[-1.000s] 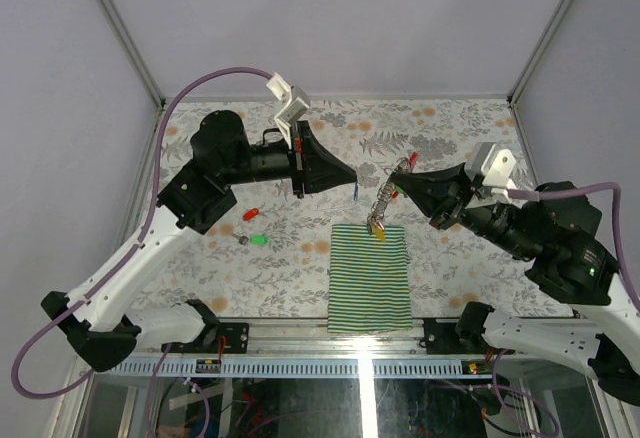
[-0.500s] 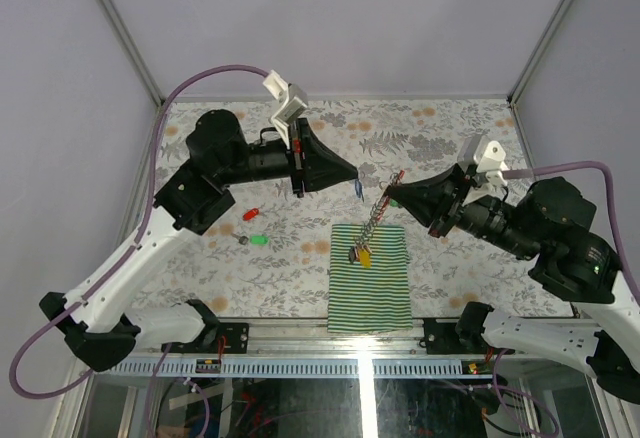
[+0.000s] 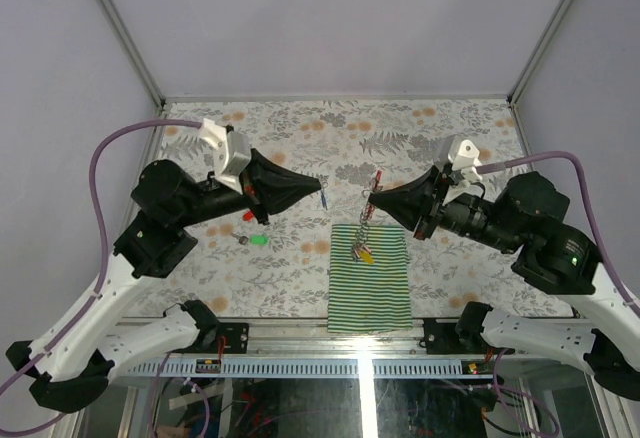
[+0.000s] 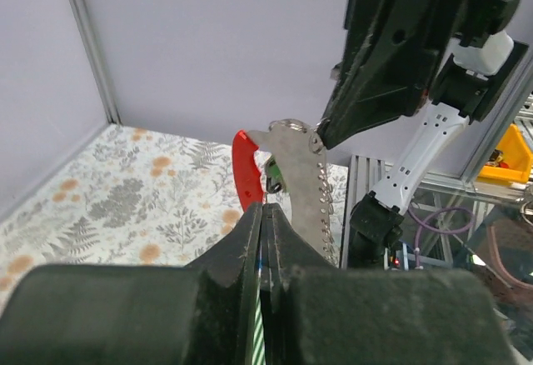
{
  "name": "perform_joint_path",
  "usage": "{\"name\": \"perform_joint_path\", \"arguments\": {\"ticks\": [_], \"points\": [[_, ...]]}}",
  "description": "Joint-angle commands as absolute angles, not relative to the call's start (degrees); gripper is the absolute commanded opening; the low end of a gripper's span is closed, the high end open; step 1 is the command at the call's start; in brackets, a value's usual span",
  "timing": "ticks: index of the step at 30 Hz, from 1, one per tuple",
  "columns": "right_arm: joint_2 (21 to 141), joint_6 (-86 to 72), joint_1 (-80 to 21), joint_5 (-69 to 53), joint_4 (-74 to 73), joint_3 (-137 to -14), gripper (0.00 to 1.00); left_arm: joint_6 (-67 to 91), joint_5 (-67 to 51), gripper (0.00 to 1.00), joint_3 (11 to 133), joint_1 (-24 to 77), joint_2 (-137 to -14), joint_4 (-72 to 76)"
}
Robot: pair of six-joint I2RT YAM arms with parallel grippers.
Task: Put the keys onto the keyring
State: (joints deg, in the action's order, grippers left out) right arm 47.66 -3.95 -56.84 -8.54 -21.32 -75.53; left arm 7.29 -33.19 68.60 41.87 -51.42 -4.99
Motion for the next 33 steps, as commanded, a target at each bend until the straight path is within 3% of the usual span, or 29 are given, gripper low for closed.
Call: {"name": "perform_joint_path", "arguments": {"ticks": [1, 16, 33], "points": [[49.6, -6.1, -56.9, -13.6, -14.3, -77.4, 0.00, -0.4, -37.0, 0.00, 66.2, 42.1, -47.8, 2.1], [52.8, -12.5, -56.9, -31.7, -5.2, -76.1, 0.00, -8.5, -49.2, 0.00, 63.5, 42.1, -45.4, 5.9], [53.9, -14.4, -56.8, -32.1, -3.5, -76.4, 0.00, -4.1, -51.9, 0.00, 63.3, 42.1, -46.3, 10.4]]}}
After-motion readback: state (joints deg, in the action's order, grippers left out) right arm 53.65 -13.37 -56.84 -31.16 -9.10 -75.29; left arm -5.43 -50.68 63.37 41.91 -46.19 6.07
